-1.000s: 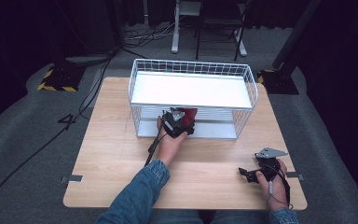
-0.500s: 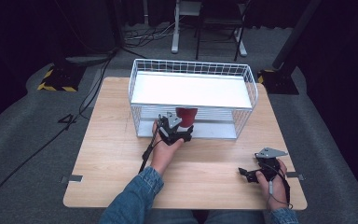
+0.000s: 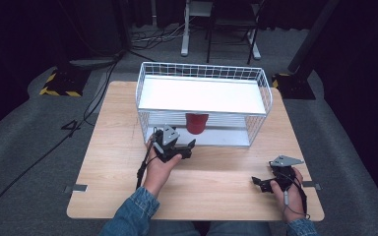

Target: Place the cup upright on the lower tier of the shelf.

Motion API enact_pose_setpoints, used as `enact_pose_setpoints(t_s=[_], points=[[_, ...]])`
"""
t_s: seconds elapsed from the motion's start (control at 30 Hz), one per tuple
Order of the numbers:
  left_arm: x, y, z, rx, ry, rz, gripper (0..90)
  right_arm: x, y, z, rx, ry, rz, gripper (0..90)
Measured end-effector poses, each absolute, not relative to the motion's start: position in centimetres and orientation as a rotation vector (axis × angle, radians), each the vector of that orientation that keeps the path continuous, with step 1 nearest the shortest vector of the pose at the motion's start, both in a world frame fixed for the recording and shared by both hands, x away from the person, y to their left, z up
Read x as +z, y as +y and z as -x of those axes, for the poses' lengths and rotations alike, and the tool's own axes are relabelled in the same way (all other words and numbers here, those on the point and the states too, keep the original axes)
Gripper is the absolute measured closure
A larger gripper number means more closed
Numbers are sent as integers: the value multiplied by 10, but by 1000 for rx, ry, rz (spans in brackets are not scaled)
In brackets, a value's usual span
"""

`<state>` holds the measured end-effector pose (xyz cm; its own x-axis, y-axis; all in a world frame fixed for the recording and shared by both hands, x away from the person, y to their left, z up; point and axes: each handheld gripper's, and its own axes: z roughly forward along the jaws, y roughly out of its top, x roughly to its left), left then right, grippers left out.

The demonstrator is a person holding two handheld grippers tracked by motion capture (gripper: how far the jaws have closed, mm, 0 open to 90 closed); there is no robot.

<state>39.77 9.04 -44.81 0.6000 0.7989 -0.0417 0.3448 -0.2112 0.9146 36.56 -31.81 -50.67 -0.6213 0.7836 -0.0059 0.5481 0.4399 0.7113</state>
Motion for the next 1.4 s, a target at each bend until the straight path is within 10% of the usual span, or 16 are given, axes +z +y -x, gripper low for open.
enact_pose_setpoints(t_s=[1.4], points=[[-467,223,-303,397,977,-2025,148,-507,-318,-365,983,2362,-1138,4]])
